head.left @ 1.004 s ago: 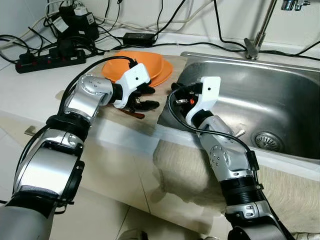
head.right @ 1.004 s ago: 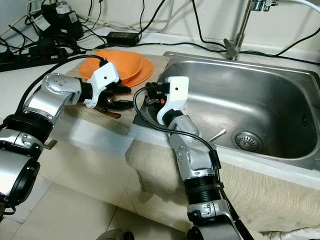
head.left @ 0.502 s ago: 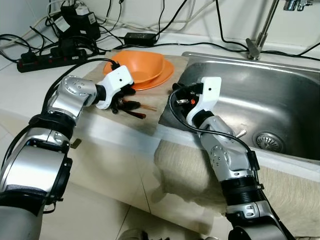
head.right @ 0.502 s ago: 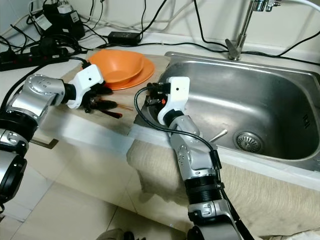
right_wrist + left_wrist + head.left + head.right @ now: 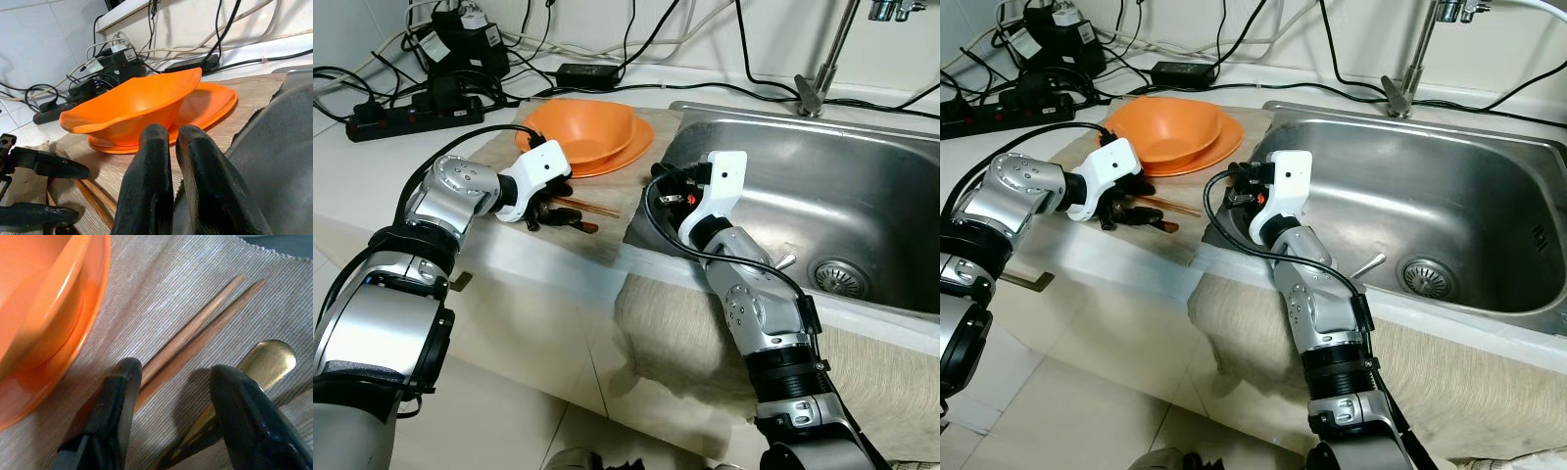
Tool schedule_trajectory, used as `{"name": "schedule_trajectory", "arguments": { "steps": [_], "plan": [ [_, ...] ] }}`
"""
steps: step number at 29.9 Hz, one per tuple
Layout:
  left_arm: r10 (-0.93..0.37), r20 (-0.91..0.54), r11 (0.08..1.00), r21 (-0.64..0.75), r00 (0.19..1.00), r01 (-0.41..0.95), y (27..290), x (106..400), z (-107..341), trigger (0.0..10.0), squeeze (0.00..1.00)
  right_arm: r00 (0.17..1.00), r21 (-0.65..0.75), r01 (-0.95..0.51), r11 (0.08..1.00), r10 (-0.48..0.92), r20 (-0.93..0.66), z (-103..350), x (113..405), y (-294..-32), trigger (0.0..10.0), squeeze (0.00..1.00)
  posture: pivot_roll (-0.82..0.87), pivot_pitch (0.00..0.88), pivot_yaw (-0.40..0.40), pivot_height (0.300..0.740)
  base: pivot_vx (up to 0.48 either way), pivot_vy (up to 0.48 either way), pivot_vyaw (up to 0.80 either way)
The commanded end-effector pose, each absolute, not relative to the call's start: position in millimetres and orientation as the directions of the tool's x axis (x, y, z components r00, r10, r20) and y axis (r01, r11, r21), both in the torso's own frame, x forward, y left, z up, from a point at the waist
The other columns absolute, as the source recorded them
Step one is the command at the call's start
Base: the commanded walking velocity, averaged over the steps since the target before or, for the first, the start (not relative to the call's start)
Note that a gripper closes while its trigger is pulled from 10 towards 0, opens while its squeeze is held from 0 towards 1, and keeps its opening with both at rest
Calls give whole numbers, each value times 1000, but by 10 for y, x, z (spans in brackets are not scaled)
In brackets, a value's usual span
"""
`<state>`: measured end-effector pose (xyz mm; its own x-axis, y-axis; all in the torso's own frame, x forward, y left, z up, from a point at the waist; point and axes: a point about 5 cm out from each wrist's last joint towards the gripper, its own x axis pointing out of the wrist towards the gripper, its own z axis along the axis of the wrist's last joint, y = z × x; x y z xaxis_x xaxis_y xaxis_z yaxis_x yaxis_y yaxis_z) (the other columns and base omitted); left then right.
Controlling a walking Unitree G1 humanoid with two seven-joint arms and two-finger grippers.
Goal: Kitchen organization
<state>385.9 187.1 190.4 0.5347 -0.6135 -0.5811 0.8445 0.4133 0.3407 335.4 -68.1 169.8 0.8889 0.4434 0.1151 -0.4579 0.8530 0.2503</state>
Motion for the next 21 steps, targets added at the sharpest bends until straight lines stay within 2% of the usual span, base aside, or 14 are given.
{"name": "schedule_trajectory", "arguments": {
  "steps": [1,10,11,21],
  "plan": [
    [-591,-614,393,347,523,851,1882,3870,1932,10000,0,887,255,-460,850,449,103,1687,3362,-659,10000,0,62,4,96,740,0,0,0],
    [-572,-623,385,370,533,846,1840,3897,1949,10000,0,889,255,-457,852,446,104,1689,3362,-651,10000,0,59,5,103,740,0,0,0],
    [-573,-624,385,368,532,846,1833,3896,1938,0,0,890,256,-456,852,444,104,1687,3359,-653,10000,0,57,5,106,740,0,0,0],
    [-593,-635,380,321,495,867,1790,3883,1895,0,0,892,258,-451,854,440,103,1684,3358,-660,10000,0,55,10,104,740,0,0,0]
  ]
}}
